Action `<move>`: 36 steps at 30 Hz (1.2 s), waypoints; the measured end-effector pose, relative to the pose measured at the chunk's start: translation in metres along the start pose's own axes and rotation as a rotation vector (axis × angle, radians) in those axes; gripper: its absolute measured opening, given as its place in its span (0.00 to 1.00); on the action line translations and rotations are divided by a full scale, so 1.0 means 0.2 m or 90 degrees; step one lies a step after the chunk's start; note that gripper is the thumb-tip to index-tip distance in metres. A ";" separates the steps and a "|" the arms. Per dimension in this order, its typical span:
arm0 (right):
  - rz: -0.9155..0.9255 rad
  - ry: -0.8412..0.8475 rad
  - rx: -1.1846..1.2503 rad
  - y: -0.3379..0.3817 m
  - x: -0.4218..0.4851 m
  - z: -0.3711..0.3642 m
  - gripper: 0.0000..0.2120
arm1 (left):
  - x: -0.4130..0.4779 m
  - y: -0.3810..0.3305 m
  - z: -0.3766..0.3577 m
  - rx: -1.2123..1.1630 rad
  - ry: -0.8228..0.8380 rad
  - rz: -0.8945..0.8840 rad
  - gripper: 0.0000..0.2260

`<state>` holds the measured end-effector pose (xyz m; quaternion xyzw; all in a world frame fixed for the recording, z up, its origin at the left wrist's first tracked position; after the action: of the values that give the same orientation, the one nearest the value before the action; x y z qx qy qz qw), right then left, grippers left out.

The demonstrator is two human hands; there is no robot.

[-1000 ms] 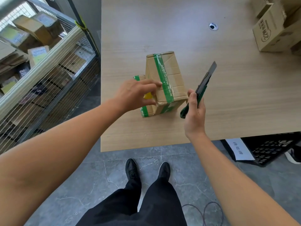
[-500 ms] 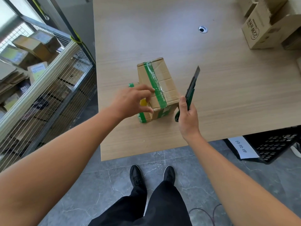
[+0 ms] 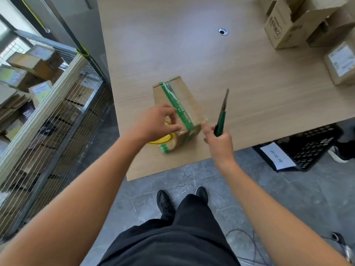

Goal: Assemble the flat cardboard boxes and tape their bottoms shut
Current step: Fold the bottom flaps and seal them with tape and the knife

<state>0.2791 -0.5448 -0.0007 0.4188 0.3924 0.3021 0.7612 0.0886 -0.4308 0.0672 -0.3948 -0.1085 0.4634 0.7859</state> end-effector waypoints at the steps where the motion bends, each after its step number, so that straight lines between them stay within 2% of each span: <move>1: 0.011 0.023 -0.012 0.01 -0.02 -0.04 0.30 | -0.01 0.01 0.02 0.007 0.025 -0.003 0.09; 3: 0.031 0.047 -0.044 0.04 -0.03 -0.12 0.25 | -0.03 -0.01 0.01 0.040 0.060 -0.014 0.09; 5: 0.055 0.029 -0.102 0.07 -0.03 -0.18 0.19 | -0.04 -0.03 0.00 0.066 0.072 -0.038 0.08; 8: 0.085 -0.012 -0.163 0.12 -0.03 -0.22 0.14 | -0.09 -0.04 -0.01 0.114 0.066 -0.085 0.07; 11: 0.126 0.004 -0.197 0.16 -0.04 -0.26 0.12 | -0.17 0.04 0.02 0.094 0.029 -0.096 0.07; 13: 0.156 0.020 -0.232 0.19 -0.03 -0.29 0.12 | -0.23 0.17 0.07 0.089 -0.008 -0.064 0.07; 16: 0.169 0.053 -0.245 0.21 0.06 -0.28 0.16 | -0.33 0.40 0.15 0.118 -0.065 0.043 0.08; 20: 0.206 0.116 -0.304 0.26 0.21 -0.26 0.08 | -0.31 0.48 0.29 0.044 -0.114 0.079 0.08; 25: 0.336 0.117 -0.344 0.43 0.41 -0.21 0.11 | -0.03 0.38 0.46 0.097 -0.055 0.072 0.12; 27: 0.380 0.164 -0.366 0.48 0.45 -0.22 0.12 | 0.09 0.36 0.46 0.119 -0.004 0.094 0.11; 29: 0.406 0.230 -0.376 0.49 0.43 -0.25 0.19 | 0.18 0.35 0.45 0.110 0.022 0.107 0.11; 31: 0.424 0.249 -0.403 0.47 0.40 -0.26 0.27 | 0.23 0.34 0.42 0.090 0.016 0.122 0.10; 34: 0.393 0.255 -0.435 0.41 0.39 -0.29 0.34 | 0.23 0.34 0.40 0.061 -0.033 0.153 0.09; 36: 0.399 0.253 -0.440 0.39 0.36 -0.30 0.32 | 0.19 0.34 0.36 0.053 -0.045 0.189 0.08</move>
<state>0.2552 -0.4278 0.0215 0.1748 0.2622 0.7021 0.6385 0.0268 -0.3443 0.0591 -0.3572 -0.0575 0.5924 0.7198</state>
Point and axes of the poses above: each hand's wrist, its own x-axis towards the middle knuckle, its own z-axis out of the back of the hand, y = z × x, the point moved 10 cm from there along x, towards the middle knuckle, and after that the axes turned 9 degrees about -x, right-handed, at the moved point
